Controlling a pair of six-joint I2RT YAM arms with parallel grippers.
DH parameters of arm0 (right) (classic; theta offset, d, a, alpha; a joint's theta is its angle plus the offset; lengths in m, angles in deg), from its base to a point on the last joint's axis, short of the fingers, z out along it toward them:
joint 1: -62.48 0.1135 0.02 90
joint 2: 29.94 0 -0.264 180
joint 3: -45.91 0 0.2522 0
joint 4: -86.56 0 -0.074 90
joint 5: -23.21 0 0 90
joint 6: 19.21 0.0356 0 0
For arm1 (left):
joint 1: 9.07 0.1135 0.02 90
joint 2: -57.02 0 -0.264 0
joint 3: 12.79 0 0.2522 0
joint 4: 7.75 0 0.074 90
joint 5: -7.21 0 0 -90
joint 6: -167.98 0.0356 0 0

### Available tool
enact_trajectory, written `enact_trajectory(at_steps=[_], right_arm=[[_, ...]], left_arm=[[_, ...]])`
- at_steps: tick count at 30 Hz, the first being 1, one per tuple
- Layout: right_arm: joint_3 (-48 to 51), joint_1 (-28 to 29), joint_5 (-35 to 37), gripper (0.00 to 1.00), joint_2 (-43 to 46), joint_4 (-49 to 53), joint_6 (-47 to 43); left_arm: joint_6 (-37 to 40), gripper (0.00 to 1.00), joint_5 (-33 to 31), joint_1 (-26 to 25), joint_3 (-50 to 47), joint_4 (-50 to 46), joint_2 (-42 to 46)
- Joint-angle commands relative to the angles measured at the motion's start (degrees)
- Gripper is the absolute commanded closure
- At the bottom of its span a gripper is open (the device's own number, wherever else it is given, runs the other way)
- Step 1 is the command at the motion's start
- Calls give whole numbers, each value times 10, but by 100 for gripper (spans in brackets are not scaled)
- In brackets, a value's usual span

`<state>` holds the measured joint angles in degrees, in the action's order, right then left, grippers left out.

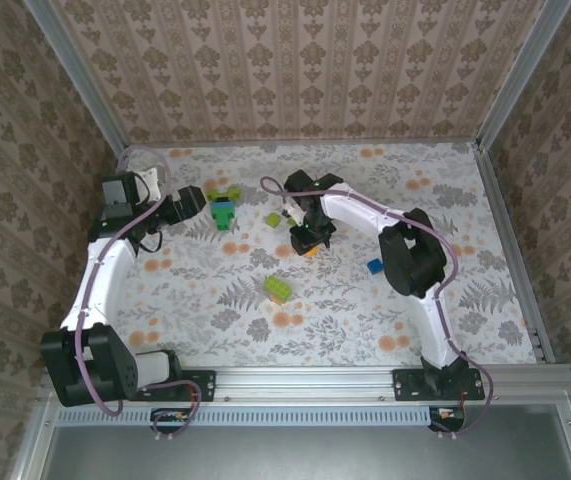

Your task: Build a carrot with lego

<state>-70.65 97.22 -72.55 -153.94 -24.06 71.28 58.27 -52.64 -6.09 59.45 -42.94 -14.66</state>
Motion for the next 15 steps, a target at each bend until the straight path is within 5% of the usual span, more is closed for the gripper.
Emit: enact_trajectory(at_steps=[1,15], right_arm=[[23,44,5,62,78,30,6],[49,136,-28,64,147,79,-8]], left_arm=[[12,0,3,-5,16,-8,-4],[13,0,0,-5,17,-10,-4]])
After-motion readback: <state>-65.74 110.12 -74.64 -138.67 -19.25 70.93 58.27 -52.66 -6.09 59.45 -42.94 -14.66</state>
